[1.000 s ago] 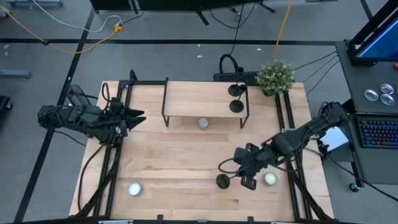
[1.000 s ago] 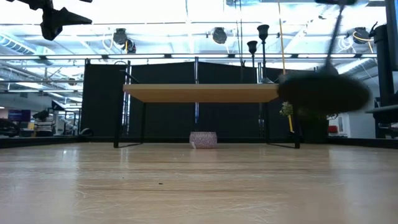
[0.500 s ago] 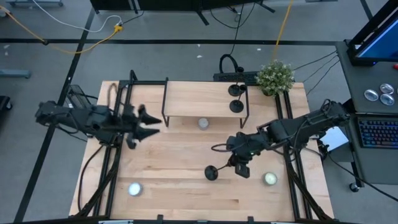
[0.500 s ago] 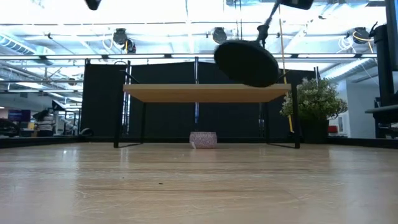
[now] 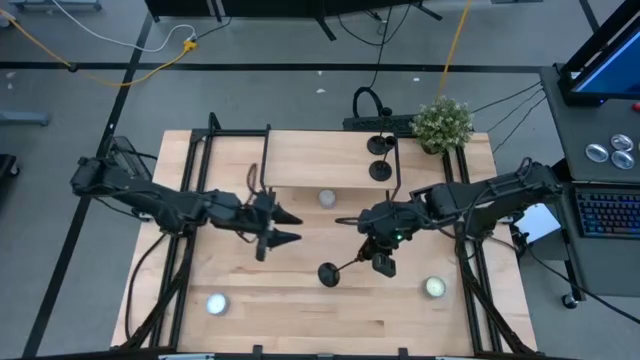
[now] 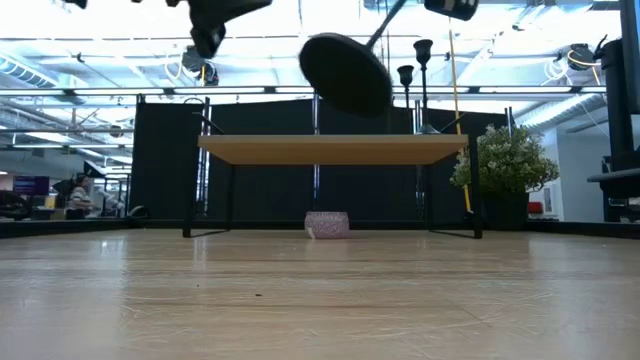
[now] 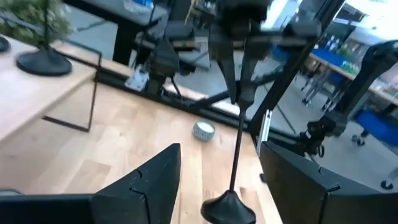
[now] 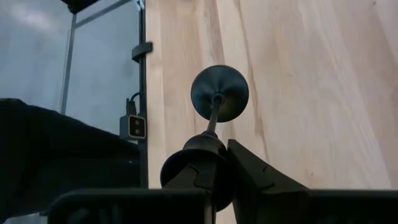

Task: Pick & Place candle stick holders
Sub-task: Put the black candle holder on the shelf

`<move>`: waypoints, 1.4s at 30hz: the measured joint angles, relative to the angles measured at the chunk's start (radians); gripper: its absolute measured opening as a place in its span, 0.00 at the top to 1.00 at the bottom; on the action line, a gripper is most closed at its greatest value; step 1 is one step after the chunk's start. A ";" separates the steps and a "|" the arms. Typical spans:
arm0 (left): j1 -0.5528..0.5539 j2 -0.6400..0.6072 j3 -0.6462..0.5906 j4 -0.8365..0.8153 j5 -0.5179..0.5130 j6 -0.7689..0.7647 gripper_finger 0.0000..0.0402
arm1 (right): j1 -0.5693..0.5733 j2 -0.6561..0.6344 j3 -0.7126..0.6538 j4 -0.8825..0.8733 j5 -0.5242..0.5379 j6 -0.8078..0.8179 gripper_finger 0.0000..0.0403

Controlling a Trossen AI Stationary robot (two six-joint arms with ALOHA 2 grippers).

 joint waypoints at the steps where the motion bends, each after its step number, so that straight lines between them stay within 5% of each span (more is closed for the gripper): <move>1: 0.000 0.023 0.020 -0.007 0.003 0.001 0.44 | -0.006 0.001 0.000 0.008 -0.004 -0.007 0.97; 19: 0.040 0.392 0.629 -0.622 0.147 0.176 0.44 | -0.084 0.004 0.000 0.083 -0.021 -0.100 0.97; 33: 0.088 0.518 0.724 -0.632 0.279 0.146 0.44 | -0.084 0.005 0.000 0.083 0.008 -0.126 0.97; 42: 0.097 0.520 0.724 -0.630 0.273 0.139 0.44 | -0.084 0.005 0.000 0.092 0.006 -0.137 0.97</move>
